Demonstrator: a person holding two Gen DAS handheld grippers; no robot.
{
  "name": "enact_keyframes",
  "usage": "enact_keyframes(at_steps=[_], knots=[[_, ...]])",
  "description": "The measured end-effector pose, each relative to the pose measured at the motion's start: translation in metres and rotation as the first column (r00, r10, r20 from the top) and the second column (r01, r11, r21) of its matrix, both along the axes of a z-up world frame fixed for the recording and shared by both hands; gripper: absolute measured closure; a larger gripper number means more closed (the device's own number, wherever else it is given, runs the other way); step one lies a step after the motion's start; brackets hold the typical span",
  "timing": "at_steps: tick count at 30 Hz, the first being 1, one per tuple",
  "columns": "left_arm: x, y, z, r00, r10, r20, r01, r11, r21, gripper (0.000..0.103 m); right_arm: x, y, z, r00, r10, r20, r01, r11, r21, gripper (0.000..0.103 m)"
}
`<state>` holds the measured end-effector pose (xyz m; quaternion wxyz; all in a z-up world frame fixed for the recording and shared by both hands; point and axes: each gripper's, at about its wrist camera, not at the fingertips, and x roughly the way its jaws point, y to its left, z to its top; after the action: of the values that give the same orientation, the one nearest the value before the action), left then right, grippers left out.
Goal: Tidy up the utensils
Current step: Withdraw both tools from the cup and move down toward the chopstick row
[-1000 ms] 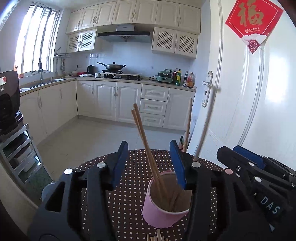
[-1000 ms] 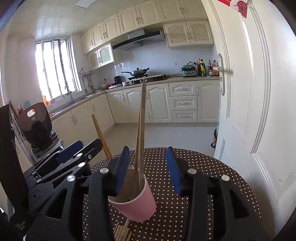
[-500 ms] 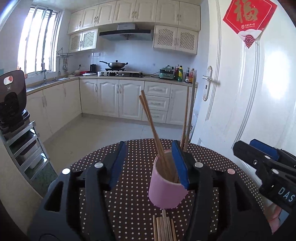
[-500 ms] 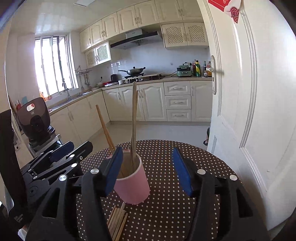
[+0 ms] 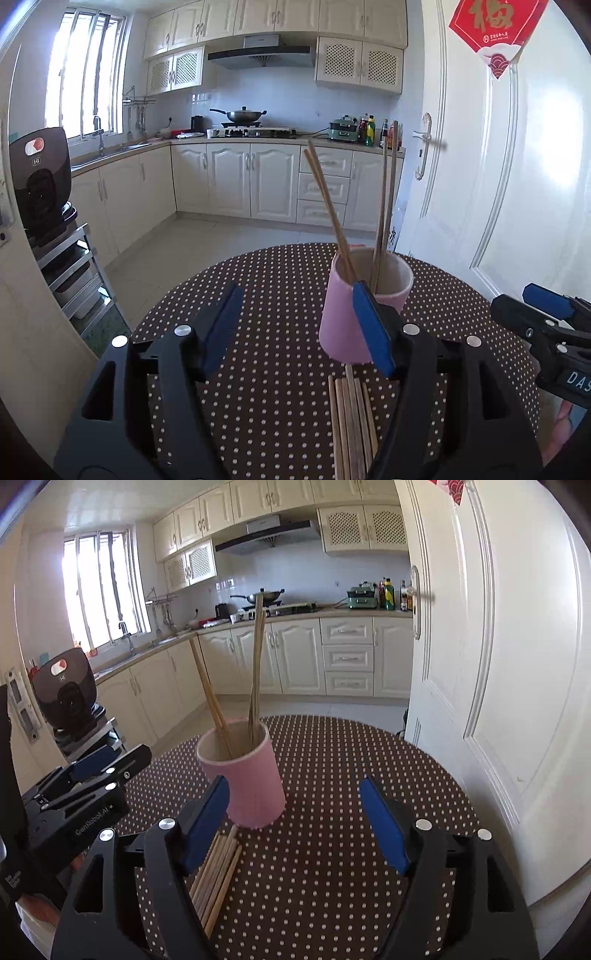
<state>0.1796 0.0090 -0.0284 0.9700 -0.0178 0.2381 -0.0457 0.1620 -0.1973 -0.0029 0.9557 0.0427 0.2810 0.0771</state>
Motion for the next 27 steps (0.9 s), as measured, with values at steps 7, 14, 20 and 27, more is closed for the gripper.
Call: enact_keyframes(at_steps=[7, 14, 20, 27], knots=[[-0.012, 0.004, -0.019, 0.999, -0.019, -0.049, 0.021, 0.999, 0.045, 0.034, -0.003, 0.013, -0.029, 0.994, 0.014, -0.109, -0.017, 0.999, -0.036, 0.028], [-0.016, 0.017, -0.042, 0.991, -0.042, -0.126, 0.05, 0.997, 0.062, 0.032, -0.007, 0.03, -0.054, 0.979, 0.031, -0.2, -0.043, 0.997, -0.059, 0.028], [-0.019, 0.025, -0.06, 0.98, -0.056, -0.19, 0.071, 0.995, 0.07, 0.03, -0.011, 0.046, -0.077, 0.964, 0.04, -0.262, -0.067, 0.993, -0.095, 0.028], [-0.021, 0.036, -0.075, 0.969, -0.058, -0.24, 0.077, 0.995, 0.068, 0.029, -0.016, 0.053, -0.092, 0.953, 0.04, -0.301, -0.073, 0.992, -0.1, 0.028]])
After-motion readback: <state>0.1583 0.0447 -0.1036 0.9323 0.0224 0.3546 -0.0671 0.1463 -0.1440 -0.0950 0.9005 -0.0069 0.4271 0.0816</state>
